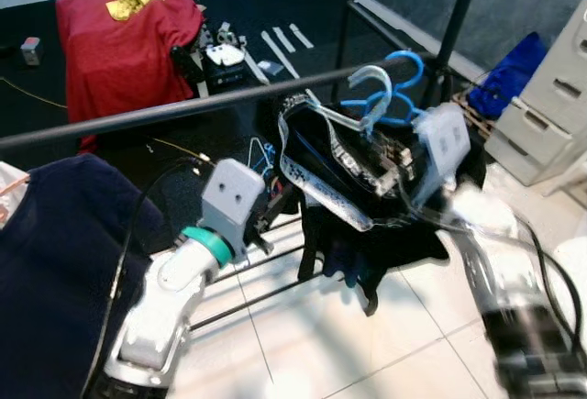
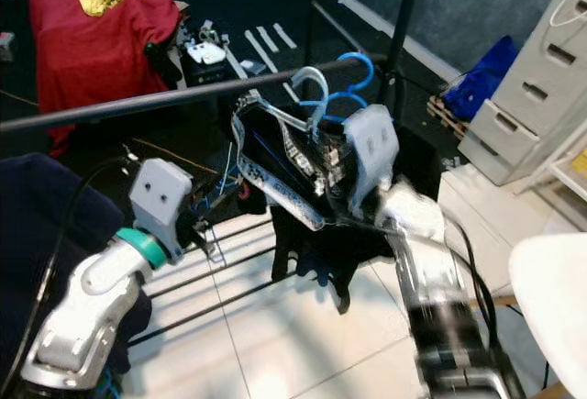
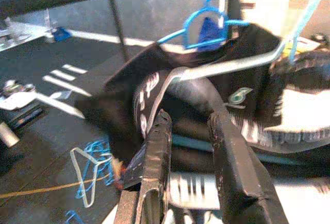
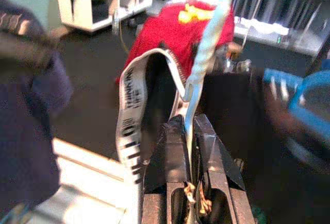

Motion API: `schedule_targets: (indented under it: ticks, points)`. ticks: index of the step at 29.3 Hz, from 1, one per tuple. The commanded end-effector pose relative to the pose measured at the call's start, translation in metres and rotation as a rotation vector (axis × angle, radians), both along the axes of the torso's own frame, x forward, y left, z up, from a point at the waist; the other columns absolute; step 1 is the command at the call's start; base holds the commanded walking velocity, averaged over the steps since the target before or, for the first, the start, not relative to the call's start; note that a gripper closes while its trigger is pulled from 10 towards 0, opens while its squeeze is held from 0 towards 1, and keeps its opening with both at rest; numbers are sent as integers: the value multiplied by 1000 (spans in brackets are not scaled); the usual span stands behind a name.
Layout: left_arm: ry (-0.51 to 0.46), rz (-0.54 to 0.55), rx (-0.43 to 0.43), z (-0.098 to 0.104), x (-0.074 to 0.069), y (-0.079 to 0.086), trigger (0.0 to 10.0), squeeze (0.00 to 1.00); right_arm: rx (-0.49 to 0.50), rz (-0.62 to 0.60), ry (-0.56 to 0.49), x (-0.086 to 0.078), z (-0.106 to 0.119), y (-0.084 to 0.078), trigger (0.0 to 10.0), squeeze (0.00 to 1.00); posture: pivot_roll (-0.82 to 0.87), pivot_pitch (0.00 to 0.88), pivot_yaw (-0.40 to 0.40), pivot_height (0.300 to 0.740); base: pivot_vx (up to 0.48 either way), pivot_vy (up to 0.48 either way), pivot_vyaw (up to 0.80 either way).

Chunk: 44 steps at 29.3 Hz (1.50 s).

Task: Hang hanger

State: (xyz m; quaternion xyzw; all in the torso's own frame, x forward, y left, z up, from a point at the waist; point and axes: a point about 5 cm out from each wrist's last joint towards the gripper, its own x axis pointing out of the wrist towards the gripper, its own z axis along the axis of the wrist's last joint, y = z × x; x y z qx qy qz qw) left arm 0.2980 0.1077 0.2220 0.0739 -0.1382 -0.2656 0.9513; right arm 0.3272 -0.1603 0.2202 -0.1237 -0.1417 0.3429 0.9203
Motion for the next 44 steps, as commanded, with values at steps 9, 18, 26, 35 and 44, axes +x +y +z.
schedule_targets:
  ticks: [9, 18, 26, 35, 44]
  points:
    - [30, 97, 10, -14, 6, 5, 10000, 1000, -49, 100, 8, -25, 11, 6, 10000, 0, -191, 149, 82, 740, 0, 0, 0]
    - [22, 186, 28, -11, 11, 17, 10000, 306, -70, 129, 43, -40, 11, 12, 10000, 0, -193, 149, 88, 740, 0, 0, 0]
    - [70, 167, 79, -24, 12, 13, 10000, 0, -70, 143, 53, -47, 16, 15, 10000, 0, -195, 151, 87, 740, 0, 0, 0]
    - [89, 215, 141, -36, 16, 15, 0, 0, -71, 148, 57, -50, 21, 17, 10000, 0, -194, 151, 85, 740, 0, 0, 0]
    - [83, 290, 191, -36, 20, 26, 0, 0, -83, 149, 66, -52, 21, 16, 10000, 0, -194, 150, 87, 740, 0, 0, 0]
